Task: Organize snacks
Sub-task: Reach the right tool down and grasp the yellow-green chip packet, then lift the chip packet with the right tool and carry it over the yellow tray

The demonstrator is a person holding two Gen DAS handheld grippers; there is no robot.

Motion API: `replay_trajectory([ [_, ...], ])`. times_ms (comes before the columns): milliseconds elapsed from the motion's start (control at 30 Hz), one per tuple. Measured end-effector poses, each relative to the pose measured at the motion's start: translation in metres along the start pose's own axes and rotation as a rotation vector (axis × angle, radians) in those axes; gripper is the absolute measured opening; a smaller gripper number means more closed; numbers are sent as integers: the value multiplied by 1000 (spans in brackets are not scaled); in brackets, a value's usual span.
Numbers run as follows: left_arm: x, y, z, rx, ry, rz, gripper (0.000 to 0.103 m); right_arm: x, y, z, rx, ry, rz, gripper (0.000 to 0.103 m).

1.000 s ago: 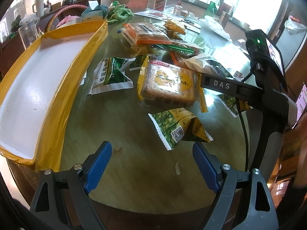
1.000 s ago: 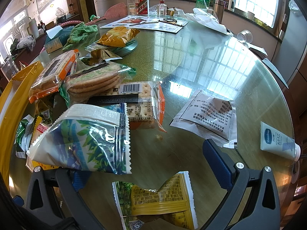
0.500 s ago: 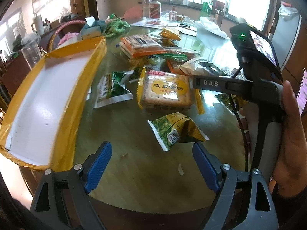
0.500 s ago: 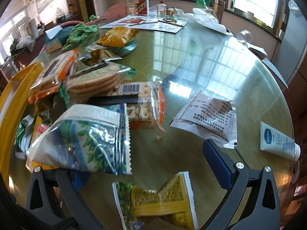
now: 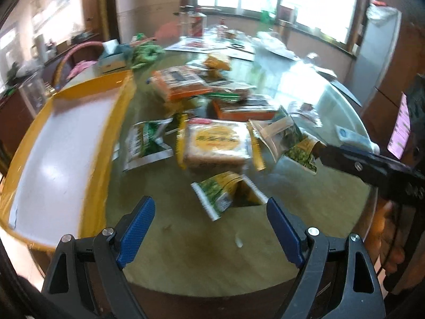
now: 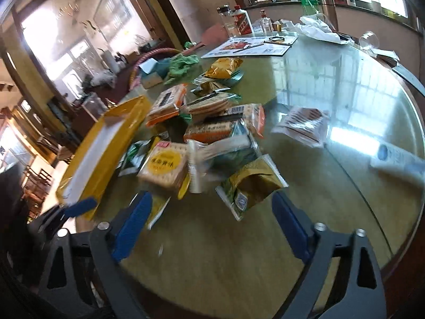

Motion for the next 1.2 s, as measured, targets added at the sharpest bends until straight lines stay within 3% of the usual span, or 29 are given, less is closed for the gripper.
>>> replay_trajectory([
  [233, -19, -36, -24, 72, -82, 64, 84, 6, -3, -16, -56, -43, 38, 63],
  [367, -11, -40, -31, 77, -108, 94, 56, 7, -13, -23, -50, -99, 60, 62],
  [600, 10, -24, -33, 109, -89, 126, 37, -2, -34, -36, -62, -220, 82, 62],
  [733, 12, -22, -29, 117, -57, 137, 41, -10, -41, -42, -78, -273, 69, 62],
  [800, 12, -23, -26, 125, -49, 152, 67, -12, -43, -46, -89, -301, 61, 62],
  [833, 11, -21, -25, 126, -45, 146, 71, -13, -43, -48, -107, -321, 60, 62],
  [1033, 20, -8, -40, 202, -123, 144, 73, -23, -44, -63, -166, -425, 55, 60],
  [1133, 29, -7, -56, 242, -183, 168, 73, -25, -48, -66, -108, -416, 54, 40],
  [1200, 33, -2, -68, 326, -199, 199, 73, -23, -48, -67, -115, -414, 49, 39],
])
Point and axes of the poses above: each gripper's, at about its wrist camera, not at the fingertips, and y roughly against the way its jaws point, z to its left, x to its underside, the point moved 8 cm from there along -y, roughly the way its jaws point, and after that the axes turned 5 degrees about z, right-handed, at the moved point
